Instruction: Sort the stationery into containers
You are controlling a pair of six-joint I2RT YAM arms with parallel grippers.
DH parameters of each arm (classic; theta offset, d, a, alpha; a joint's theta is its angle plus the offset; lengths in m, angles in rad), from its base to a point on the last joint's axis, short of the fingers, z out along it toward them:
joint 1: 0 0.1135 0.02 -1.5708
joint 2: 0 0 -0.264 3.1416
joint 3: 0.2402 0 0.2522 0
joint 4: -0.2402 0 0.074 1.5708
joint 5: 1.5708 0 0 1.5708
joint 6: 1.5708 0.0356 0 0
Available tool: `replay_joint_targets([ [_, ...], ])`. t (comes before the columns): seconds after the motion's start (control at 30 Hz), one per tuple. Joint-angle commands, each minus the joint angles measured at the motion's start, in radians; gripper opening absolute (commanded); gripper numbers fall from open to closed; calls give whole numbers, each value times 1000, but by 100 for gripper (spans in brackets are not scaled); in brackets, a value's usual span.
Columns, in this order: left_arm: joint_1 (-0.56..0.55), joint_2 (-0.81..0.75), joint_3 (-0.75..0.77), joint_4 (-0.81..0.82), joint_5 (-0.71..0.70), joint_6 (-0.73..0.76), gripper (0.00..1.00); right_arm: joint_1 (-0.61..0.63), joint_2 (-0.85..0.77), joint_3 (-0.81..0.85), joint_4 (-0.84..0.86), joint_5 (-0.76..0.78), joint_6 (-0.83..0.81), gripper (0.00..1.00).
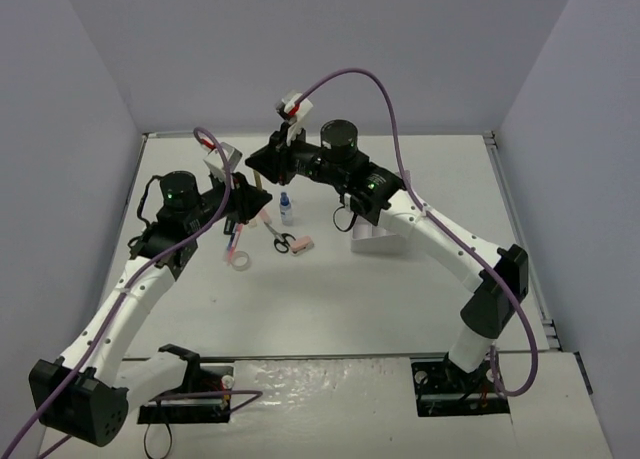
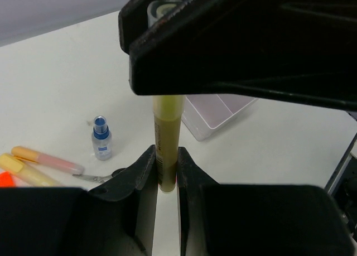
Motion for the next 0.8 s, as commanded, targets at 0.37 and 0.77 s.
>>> replay_joint_targets([
  [0.37, 73, -32, 184, 233, -38, -54, 0, 50, -109, -227, -89, 21, -23, 0],
  [0.77, 97, -36, 208, 234, -40, -62, 0, 80, -122, -334, -80, 58, 11, 0],
])
